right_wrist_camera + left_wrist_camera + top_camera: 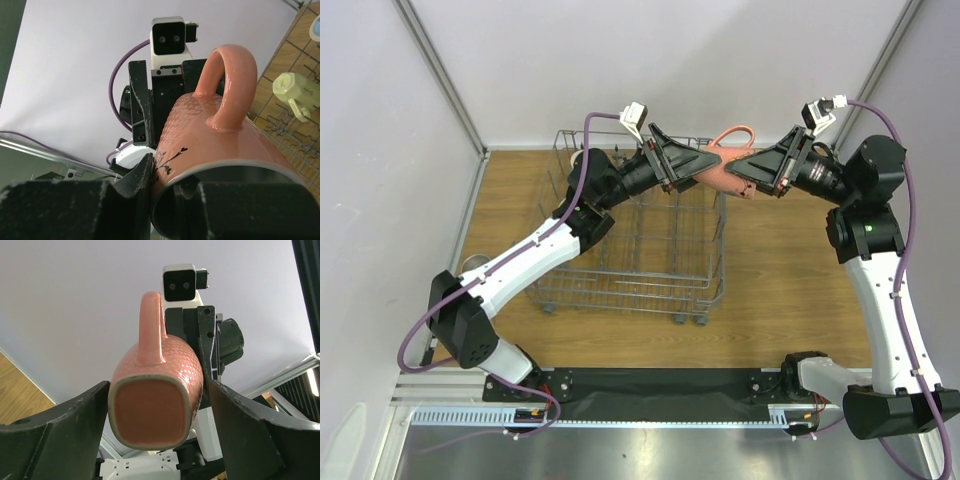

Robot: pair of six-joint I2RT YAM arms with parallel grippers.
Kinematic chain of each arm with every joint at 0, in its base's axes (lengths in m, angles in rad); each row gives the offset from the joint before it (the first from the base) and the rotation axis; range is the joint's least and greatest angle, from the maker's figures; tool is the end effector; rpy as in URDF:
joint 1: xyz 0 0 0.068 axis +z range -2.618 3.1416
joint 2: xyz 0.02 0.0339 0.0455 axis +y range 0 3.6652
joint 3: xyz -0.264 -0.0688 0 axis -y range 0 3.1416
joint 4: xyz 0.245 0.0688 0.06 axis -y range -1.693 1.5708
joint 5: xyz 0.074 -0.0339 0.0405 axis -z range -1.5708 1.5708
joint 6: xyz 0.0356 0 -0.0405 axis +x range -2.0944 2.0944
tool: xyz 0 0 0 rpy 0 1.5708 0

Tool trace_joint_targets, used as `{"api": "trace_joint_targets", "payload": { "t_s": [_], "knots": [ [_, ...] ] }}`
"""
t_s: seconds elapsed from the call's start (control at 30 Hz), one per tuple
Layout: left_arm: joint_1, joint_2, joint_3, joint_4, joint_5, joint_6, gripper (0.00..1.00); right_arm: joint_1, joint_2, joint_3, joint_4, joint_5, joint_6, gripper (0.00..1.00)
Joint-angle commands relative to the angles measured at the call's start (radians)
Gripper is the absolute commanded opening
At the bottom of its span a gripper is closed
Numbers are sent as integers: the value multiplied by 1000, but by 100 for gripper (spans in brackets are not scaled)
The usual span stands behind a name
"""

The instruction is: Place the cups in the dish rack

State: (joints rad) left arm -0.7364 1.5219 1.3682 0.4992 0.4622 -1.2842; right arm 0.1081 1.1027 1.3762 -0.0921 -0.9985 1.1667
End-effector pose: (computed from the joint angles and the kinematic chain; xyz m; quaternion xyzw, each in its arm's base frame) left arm 0.2546 -0.2522 0.4348 0.0290 0.5896 -0.7445 0.3118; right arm 0.2079 0.0527 0.4899 -0.0337 0.6708 0.6477 0.3596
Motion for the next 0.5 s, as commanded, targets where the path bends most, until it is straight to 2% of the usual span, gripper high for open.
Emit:
{"api": "trace_joint_targets", "payload": {
  "t_s": [0.0, 0.13, 0.23, 0.27, 0.33, 0.37, 0.4, 0.43, 0.47],
  "knots": [
    [5, -35, 6, 65, -7, -23, 84, 18, -37, 7, 71, 26, 2, 0],
    [0, -26, 18, 61, -4, -39, 75, 31, -44, 1, 66, 44, -2, 0],
    [-9, -20, 29, 62, 10, -41, 58, 36, -47, -5, 80, 52, 5, 0],
    [-12, -25, 26, 61, 10, -43, 46, 39, -47, -6, 78, 54, 4, 0],
    [-9, -32, 13, 68, 13, -43, 29, 45, -47, -12, 81, 55, 8, 0],
    [-8, -38, 8, 74, 10, -40, 9, 47, -49, -14, 81, 55, 8, 0],
    [-6, -40, 5, 73, 10, -37, 0, 47, -50, -12, 78, 55, 7, 1],
    [-3, -45, 3, 59, 10, -26, 0, 48, -49, -6, 63, 60, -13, 11],
    [-1, -54, 0, 41, 1, -17, 0, 47, -50, 0, 2, 69, -34, 25]
  ]
}}
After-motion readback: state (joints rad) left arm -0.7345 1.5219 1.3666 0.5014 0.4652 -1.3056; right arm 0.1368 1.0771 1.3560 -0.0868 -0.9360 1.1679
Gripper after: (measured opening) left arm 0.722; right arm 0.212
